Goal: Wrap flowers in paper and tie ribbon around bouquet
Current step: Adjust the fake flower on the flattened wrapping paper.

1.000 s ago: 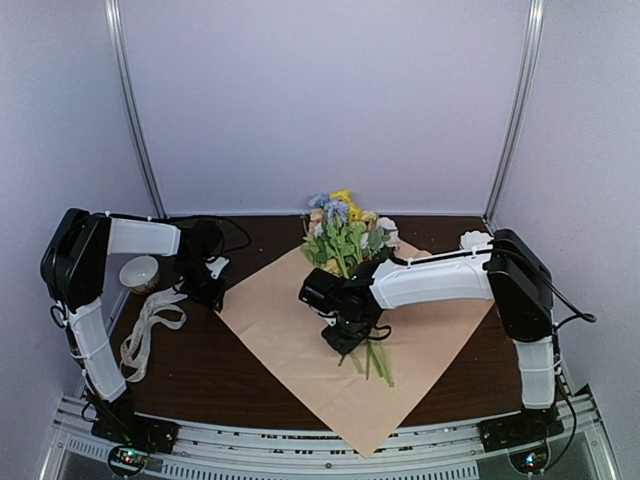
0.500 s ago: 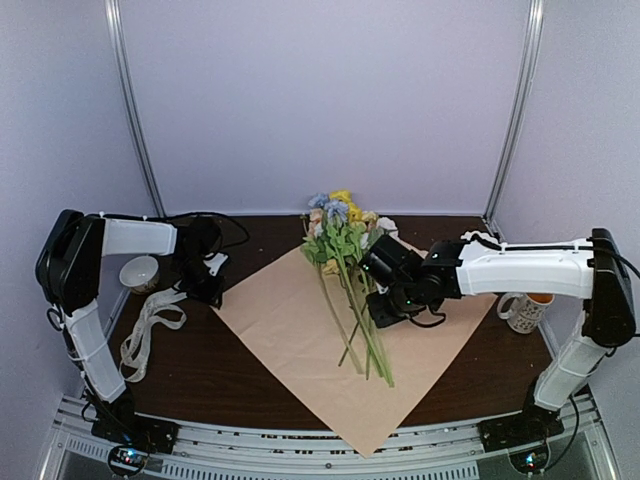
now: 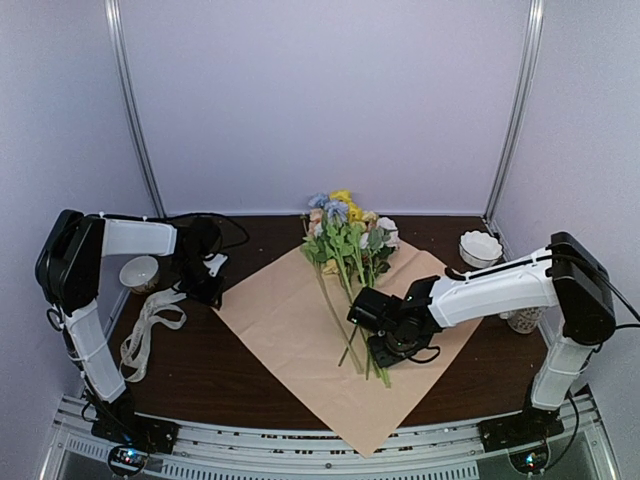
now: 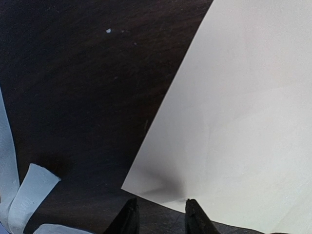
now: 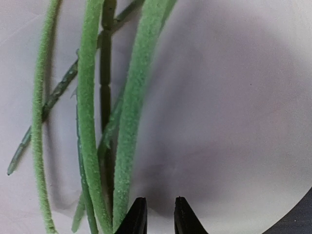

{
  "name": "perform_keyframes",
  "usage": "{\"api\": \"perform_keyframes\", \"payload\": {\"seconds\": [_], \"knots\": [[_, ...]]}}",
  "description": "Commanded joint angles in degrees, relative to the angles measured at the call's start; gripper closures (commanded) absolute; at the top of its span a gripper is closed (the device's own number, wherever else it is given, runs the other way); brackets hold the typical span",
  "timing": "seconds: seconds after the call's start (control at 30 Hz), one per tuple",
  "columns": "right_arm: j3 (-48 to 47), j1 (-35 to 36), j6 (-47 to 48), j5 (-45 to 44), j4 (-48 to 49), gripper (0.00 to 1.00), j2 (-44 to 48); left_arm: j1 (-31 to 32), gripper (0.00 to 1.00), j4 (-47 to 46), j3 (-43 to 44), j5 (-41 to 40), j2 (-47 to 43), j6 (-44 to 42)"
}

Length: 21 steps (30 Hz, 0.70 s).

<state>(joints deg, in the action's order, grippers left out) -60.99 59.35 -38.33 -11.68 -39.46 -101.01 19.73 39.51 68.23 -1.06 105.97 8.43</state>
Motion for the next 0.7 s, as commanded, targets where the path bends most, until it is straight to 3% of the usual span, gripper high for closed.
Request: {"api": "perform_keyframes", "payload": {"seconds": [0.0, 0.2, 0.37, 0.53, 0.67], "knots": [[-2.7, 1.1, -1.3, 1.4, 2.9, 0.78, -0.6, 0.2, 0.64, -1.1, -1.0, 0.4, -2.0, -0.2], [-3.6, 1.2, 0.8, 5.2, 4.5, 0.78, -0.1, 0.7, 0.64, -2.2, -1.1, 1.1, -4.6, -0.7], [-3.5, 1.2, 1.4, 2.6, 0.1, 0.77, 3.5, 2.3, 0.64, -2.9, -1.6, 1.7, -8.5, -1.4], [1.3, 1.1, -2.4, 3.1, -0.9, 0.68, 13.5, 8.8, 0.58, -3.9, -1.7, 1.4, -17.0, -4.4], [11.1, 1.1, -9.3, 12.4, 6.2, 0.58, 22.5, 17.1, 0.5, -5.0, -2.7, 0.5, -25.5, -8.4]]}}
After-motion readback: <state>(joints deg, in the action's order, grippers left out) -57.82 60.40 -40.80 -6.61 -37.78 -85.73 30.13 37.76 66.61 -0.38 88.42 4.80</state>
